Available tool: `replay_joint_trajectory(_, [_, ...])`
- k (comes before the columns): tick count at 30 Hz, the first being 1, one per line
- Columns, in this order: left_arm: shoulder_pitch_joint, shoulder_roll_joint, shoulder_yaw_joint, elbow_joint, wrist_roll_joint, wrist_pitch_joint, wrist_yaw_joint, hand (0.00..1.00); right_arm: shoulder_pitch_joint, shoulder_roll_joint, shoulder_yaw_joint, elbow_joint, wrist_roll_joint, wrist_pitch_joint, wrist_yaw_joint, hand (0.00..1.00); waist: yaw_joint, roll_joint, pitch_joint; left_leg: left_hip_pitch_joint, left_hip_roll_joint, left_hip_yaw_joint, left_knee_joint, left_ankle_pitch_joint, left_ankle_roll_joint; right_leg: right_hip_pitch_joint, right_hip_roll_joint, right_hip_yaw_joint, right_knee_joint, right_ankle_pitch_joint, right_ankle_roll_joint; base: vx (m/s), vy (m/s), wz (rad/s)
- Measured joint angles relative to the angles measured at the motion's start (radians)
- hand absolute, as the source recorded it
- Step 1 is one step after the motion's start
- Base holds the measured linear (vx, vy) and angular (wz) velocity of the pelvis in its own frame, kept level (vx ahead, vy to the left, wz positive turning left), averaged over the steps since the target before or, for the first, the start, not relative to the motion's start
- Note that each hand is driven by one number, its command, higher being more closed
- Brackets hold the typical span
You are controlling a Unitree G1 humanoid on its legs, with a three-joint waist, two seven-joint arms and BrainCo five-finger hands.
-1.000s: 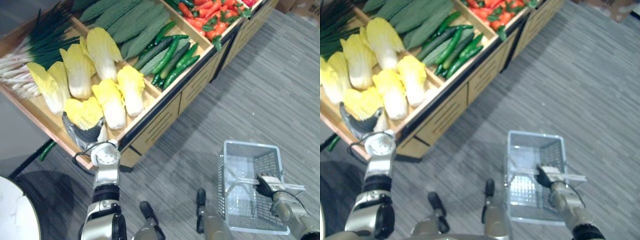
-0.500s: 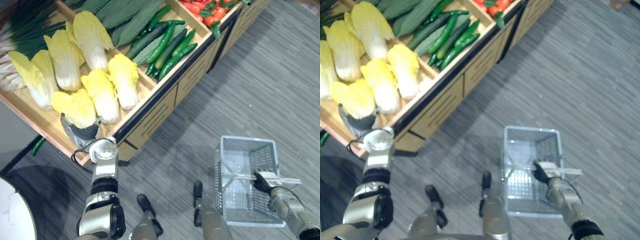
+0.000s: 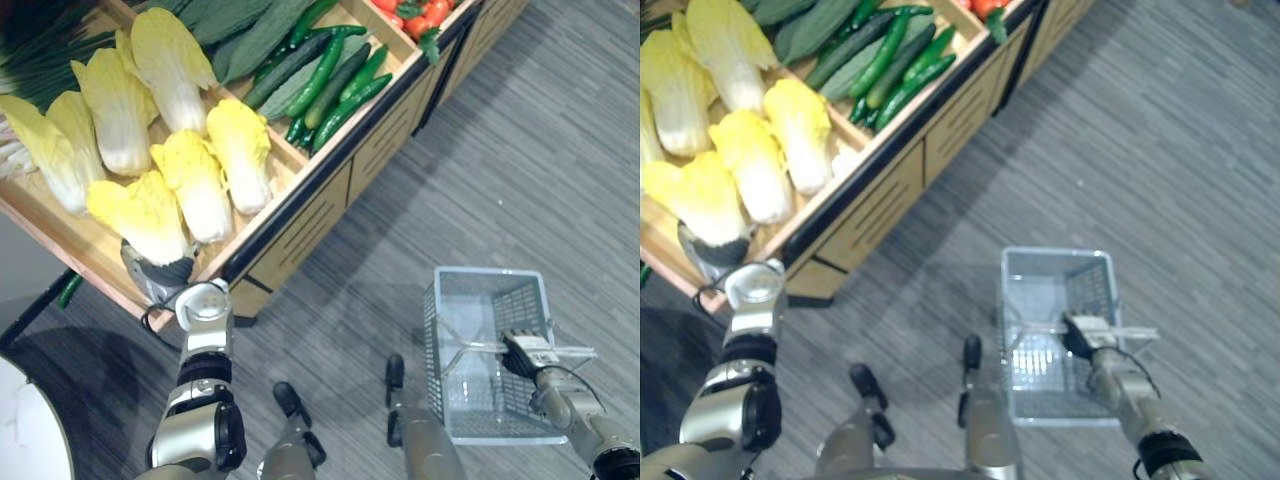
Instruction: Pick vegetable in the basket
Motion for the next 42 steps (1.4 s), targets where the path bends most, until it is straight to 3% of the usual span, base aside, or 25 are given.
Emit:
replay_joint_trajectory(5, [-0.023,0.026,-0.013,0.048,0.065,0.040,0.001,0.00,-0.007,-0.001,0.004,0.001,0.000,0.000,0.000,1.00,0.000,0.000,0.002,0.000,0.002,0.004,0.000,0.001,-0.001,-0.003,0.002,0.005,0.000,0.002,0.001,0.00,-0.002,-0.01])
replay_joint_trajectory(6, [-0.023,0.028,-0.014,0.051,0.068,0.041,0.001,1.00,-0.008,-0.001,0.005,0.001,0.000,0.000,0.000,1.00,0.000,0.000,0.002,0.000,0.002,0.005,0.000,0.001,-0.001,-0.005,0.003,0.007,0.000,0.003,0.000,0.01,-0.011,-0.11])
replay_joint_trajectory(15, [-0.075,0.113,-0.014,0.152,0.098,0.062,0.002,1.00,-0.042,-0.014,0.040,0.000,0.001,-0.003,0.000,1.00,0.005,0.002,0.008,-0.004,0.009,0.033,-0.003,0.007,-0.007,-0.027,0.010,0.034,-0.002,0.019,-0.004,0.00,-0.006,-0.08])
replay_joint_trajectory(27, [-0.094,0.119,-0.017,0.189,0.094,0.053,-0.039,1.00,-0.038,-0.018,0.053,0.001,0.001,-0.003,0.003,1.00,-0.005,0.001,0.007,0.006,0.006,0.013,0.000,0.015,-0.002,0.011,0.002,0.011,-0.032,0.040,-0.004,0.02,0.002,0.05])
replay_joint_trajectory(29, [-0.095,0.105,-0.019,0.180,0.091,0.052,-0.051,1.00,-0.030,-0.017,0.052,0.002,0.001,-0.002,0.004,1.00,-0.007,0.001,0.007,0.009,0.006,-0.003,0.000,0.018,-0.002,0.026,0.000,-0.003,-0.037,0.040,-0.004,0.01,-0.001,0.20])
replay_joint_trajectory(33, [-0.019,0.004,-0.042,0.024,0.065,0.059,-0.071,1.00,-0.007,-0.007,0.035,0.003,0.001,0.002,0.012,1.00,-0.002,-0.003,0.004,0.023,0.001,-0.032,-0.002,0.019,-0.001,0.058,-0.007,-0.028,-0.038,0.040,-0.004,0.00,0.006,0.21])
replay_joint_trajectory(42, [0.155,-0.090,-0.039,-0.279,0.068,0.051,-0.076,1.00,0.062,0.036,-0.058,0.023,0.001,0.033,0.039,1.00,0.014,0.000,-0.010,0.042,-0.012,-0.078,-0.007,0.022,0.002,0.106,-0.014,-0.064,-0.043,0.037,-0.001,0.02,0.004,0.13])
